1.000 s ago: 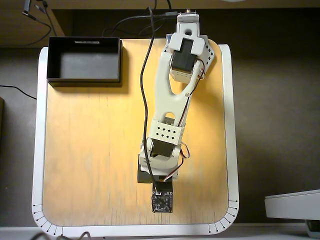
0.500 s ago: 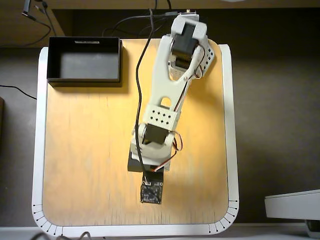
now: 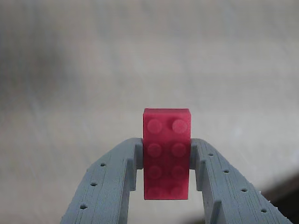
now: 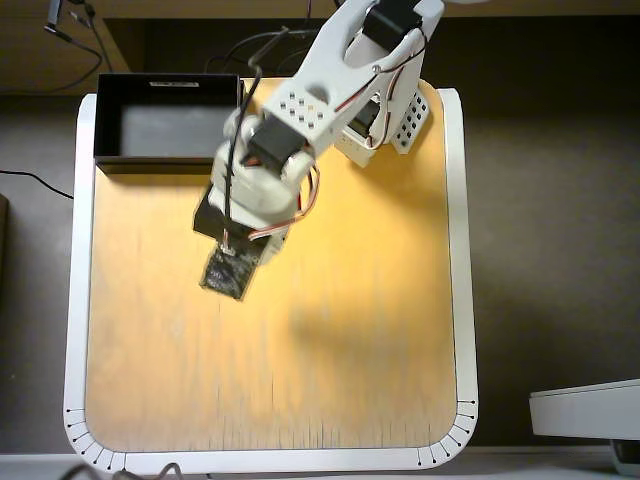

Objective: Grasp a lego block and put it in the bin.

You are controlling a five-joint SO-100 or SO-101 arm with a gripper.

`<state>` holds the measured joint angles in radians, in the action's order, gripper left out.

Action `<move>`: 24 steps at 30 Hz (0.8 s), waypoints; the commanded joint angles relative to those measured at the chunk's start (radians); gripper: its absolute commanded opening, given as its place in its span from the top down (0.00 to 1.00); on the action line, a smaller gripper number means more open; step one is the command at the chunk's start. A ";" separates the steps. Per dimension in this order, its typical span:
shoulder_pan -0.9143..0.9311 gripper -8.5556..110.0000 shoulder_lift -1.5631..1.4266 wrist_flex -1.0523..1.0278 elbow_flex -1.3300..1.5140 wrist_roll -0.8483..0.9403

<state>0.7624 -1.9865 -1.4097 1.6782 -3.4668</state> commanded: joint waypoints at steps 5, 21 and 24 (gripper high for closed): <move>0.376 0.92 -0.206 -0.054 -0.118 -0.075; 0.854 0.92 -0.003 0.138 -0.117 -0.301; 0.881 0.92 0.083 0.216 -0.117 -0.327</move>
<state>1.5984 -1.9528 -1.2931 1.6782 -3.7675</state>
